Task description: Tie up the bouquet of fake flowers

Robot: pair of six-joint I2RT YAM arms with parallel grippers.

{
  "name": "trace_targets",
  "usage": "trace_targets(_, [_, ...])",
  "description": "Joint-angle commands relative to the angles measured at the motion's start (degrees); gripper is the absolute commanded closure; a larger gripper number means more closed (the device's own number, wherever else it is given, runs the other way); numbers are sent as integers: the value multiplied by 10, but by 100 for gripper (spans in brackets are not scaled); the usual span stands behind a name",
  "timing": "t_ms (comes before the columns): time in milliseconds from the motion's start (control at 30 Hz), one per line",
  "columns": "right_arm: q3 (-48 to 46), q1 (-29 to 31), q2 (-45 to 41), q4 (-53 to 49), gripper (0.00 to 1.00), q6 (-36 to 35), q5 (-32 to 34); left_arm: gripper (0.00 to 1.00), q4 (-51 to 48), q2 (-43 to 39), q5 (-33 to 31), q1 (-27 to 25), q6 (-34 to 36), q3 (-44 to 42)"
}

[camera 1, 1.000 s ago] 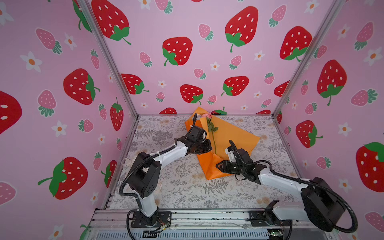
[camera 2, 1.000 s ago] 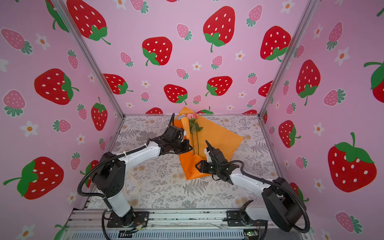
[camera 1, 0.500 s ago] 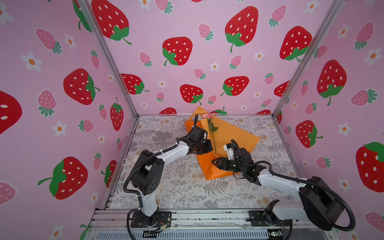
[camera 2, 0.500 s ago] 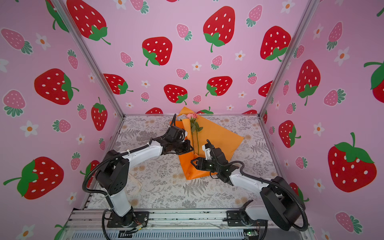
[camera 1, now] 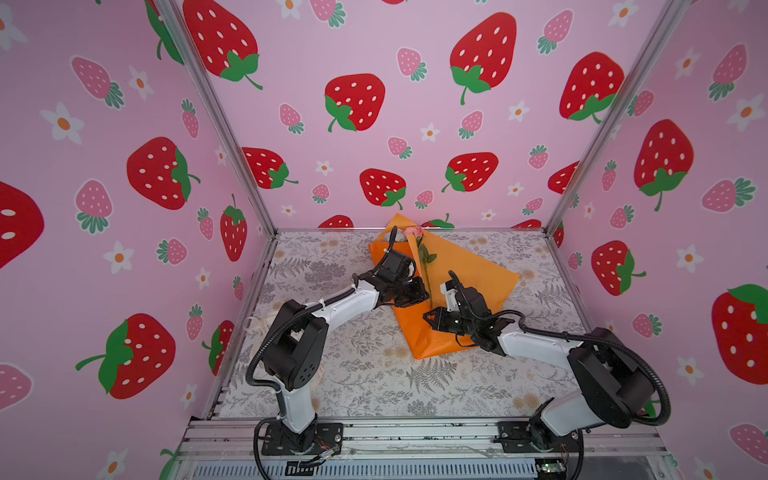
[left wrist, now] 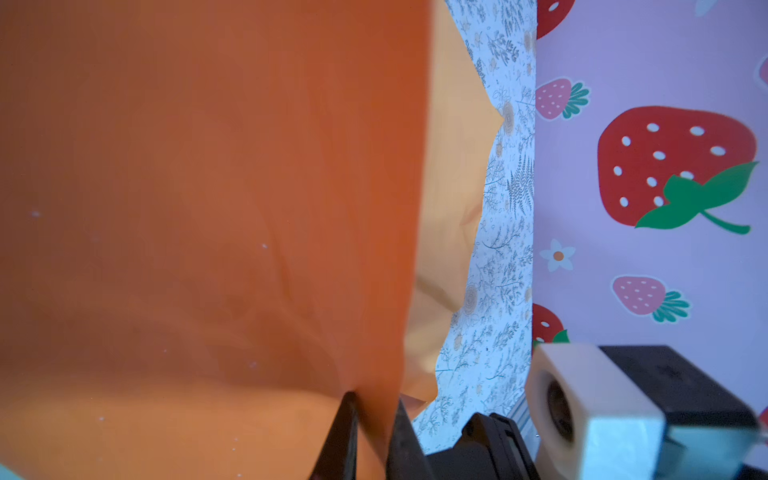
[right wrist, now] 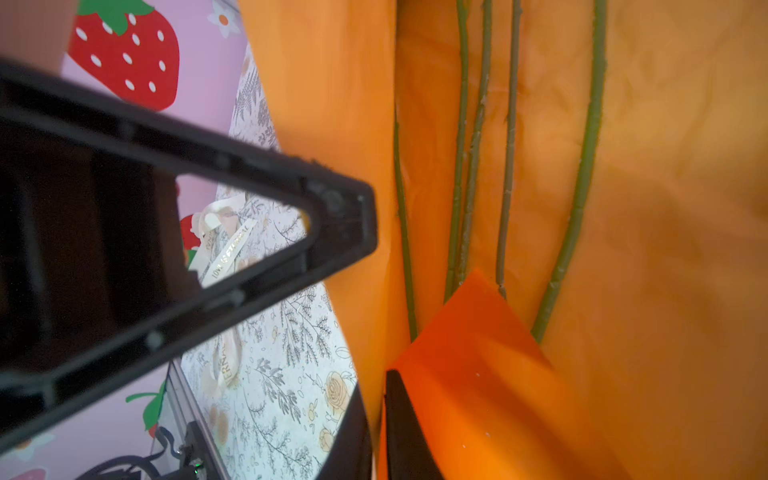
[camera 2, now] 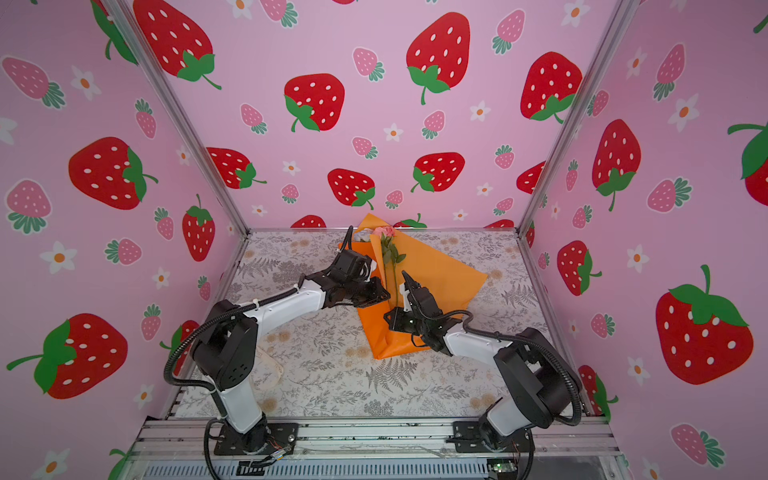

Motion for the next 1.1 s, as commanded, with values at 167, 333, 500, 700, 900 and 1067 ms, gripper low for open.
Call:
trace_targets(167, [-32,-14,11,19,96,14,-25,50,-14,-71,13,-4,2,-13])
trace_targets(333, [-66,-31,3,37,98,27,-32,40,-39,-146,-23,2,27,-64])
trace_targets(500, [-72,-40,7,29,97,22,-39,43,29,-182,-9,55,-26,-167])
trace_targets(700, [-71,-60,26,20,96,11,-61,52,108,-147,71,91,-63,-203])
trace_targets(900, [-65,-63,28,-13,95,-6,-49,63,183,-87,115,83,-99,-217])
trace_targets(1067, [-63,-64,31,-28,94,-16,-41,64,218,-55,118,79,-113,-217])
